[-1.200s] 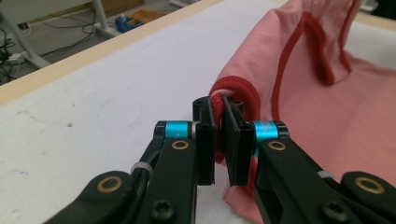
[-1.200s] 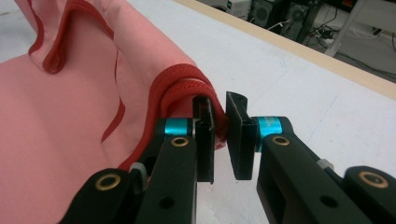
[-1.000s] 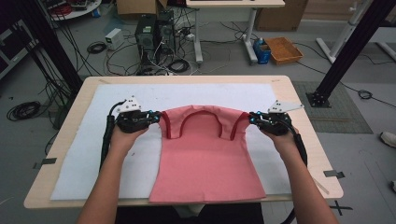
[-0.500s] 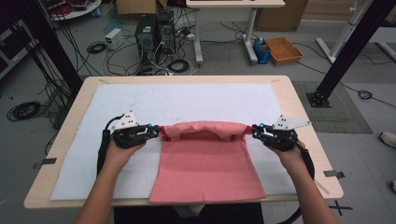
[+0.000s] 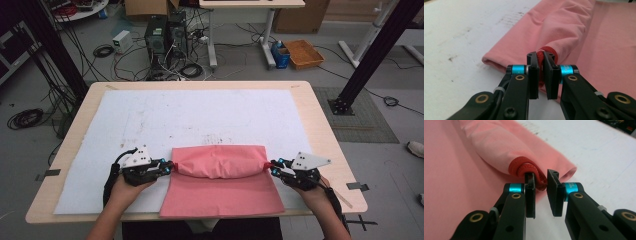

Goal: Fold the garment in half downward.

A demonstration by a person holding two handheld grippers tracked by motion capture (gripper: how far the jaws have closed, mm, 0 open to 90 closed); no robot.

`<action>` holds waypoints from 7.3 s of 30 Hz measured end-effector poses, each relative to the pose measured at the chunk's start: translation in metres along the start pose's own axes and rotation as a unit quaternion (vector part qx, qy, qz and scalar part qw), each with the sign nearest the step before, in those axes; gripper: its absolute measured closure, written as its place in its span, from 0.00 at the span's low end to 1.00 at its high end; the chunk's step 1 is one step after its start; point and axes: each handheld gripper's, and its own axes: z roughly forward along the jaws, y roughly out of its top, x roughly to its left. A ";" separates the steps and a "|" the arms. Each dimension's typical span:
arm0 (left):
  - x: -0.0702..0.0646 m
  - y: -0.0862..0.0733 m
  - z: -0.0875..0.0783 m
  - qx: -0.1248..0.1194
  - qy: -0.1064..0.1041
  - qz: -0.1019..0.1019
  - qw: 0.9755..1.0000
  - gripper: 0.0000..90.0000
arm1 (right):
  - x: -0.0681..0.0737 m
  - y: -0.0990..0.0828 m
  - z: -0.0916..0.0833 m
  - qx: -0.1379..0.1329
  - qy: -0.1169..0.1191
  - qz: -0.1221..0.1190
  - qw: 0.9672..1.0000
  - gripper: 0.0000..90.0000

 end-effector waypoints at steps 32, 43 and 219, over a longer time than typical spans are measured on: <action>-0.008 -0.012 -0.007 -0.015 0.003 -0.079 0.997 0.46 | -0.001 -0.008 -0.001 -0.004 0.029 0.050 0.998 0.53; -0.018 -0.007 0.005 0.038 0.012 -0.034 0.999 0.69 | -0.002 -0.012 0.003 0.009 0.046 0.043 0.998 0.69; 0.025 0.025 0.034 0.073 0.055 -0.064 0.994 0.94 | -0.041 0.025 0.046 0.071 0.040 0.047 0.996 0.96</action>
